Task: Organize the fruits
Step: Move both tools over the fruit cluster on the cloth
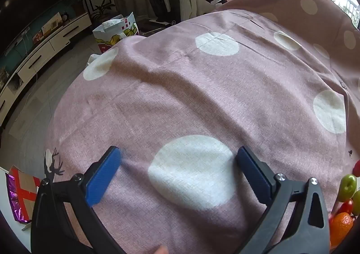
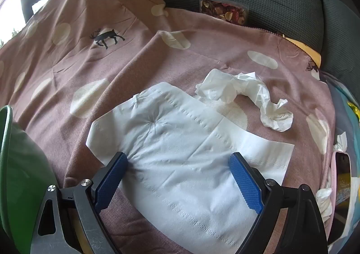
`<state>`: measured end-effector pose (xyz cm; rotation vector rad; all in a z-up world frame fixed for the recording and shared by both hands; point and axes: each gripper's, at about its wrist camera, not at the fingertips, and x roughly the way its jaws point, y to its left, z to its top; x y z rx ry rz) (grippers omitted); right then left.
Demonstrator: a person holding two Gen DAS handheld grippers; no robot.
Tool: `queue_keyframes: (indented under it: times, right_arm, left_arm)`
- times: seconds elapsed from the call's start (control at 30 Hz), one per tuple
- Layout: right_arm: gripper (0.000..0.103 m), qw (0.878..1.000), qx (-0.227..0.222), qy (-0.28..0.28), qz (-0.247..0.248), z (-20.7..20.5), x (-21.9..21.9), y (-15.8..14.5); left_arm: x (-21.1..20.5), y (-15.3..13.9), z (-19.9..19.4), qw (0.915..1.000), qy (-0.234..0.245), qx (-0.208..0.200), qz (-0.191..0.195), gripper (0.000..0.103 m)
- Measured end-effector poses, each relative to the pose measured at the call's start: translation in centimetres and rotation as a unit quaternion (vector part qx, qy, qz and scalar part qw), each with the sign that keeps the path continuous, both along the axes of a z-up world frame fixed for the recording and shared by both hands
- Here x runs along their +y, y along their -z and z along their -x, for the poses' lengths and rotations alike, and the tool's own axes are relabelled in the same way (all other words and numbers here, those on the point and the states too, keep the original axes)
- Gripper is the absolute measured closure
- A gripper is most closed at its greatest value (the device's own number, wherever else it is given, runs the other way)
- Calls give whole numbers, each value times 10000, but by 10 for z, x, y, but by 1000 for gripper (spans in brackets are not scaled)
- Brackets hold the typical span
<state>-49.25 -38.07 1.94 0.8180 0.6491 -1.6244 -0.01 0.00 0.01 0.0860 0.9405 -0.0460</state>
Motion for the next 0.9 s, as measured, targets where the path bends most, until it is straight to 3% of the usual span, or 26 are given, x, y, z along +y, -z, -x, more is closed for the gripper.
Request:
queue_keyframes:
  times: [0.3,0.43,0.53,0.6,0.73,0.8,0.9]
  right_arm:
    - [11,10000,51,0,-25,-2,-1,0]
    - [9,9999,86,46,-65,-4,-4,-2]
    - [11,9994,-305,-85,115,7,11,-13]
    - [11,9988,-365,20,327,16,24,-33]
    - [11,9925,9,-56,1223,8,66,-98]
    - [11,9859,-4,-505,1595,-10,87,-126]
    - [11,9691,-507,-1508,1883,-48,114,-154]
  left_arm:
    - [0,-7,11,9995,293,48,127,5]
    - [9,-35,22,9972,455,-205,565,6]
    - [9,-55,32,9924,689,-468,909,6]
    - [8,-65,40,9875,914,-548,1163,6]
    - [-4,-81,56,9763,1492,-617,1442,6]
    - [-10,-87,68,9674,1865,-637,1590,6]
    - [-16,-93,81,9533,2291,-542,1890,6]
